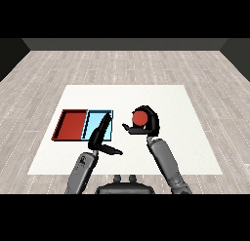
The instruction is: Pick the red can and put it in the red box
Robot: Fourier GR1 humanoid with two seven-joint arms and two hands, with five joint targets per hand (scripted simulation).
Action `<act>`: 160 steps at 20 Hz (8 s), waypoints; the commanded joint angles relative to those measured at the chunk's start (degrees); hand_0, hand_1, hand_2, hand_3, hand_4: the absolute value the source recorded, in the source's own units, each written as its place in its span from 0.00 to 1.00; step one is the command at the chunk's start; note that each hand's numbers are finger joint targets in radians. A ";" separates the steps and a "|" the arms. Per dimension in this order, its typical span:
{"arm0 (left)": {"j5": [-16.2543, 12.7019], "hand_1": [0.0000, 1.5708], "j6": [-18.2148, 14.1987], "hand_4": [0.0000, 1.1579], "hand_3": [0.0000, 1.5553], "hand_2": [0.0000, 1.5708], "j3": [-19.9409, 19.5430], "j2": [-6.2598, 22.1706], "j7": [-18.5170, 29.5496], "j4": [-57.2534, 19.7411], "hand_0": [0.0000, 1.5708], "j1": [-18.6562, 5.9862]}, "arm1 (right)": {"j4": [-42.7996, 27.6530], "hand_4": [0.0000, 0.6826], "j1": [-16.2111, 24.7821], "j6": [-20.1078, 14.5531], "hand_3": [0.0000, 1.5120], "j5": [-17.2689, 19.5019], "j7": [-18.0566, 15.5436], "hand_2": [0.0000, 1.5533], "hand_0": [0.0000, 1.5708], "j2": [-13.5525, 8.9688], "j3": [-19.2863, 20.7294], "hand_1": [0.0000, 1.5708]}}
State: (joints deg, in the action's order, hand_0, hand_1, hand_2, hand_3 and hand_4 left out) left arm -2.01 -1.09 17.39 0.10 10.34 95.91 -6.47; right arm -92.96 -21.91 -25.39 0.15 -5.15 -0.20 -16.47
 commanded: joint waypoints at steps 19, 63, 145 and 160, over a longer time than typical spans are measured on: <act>-10.80 0.00 -8.50 0.00 0.00 0.00 10.81 -0.10 -1.86 -15.24 0.00 -11.62 | 1.44 0.95 -3.41 2.54 0.93 -2.69 -2.00 0.95 1.00 0.20 0.41 1.00; -15.33 1.00 -29.37 0.98 0.96 1.00 13.86 0.34 0.63 -17.07 1.00 -16.13 | 1.53 0.79 -6.31 -7.96 0.91 -6.75 -2.38 0.93 0.98 0.17 -11.60 0.98; 7.82 0.00 -12.17 0.00 0.00 0.00 -11.36 27.16 -2.85 -92.79 0.00 -38.46 | 1.04 0.00 18.70 13.49 0.00 -6.71 -16.53 0.00 0.00 -10.65 14.78 0.00; -14.75 0.00 -7.12 0.00 0.00 0.00 -32.67 23.57 27.44 -70.88 0.00 -38.88 | -4.31 0.00 18.79 15.96 0.00 -9.56 -15.11 0.00 0.00 -9.34 13.84 0.00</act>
State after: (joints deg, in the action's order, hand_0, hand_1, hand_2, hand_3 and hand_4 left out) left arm -10.45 -14.00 -10.33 27.67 29.55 17.50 -43.47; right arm -96.65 -2.70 -10.32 -8.22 -20.15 -10.04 -2.37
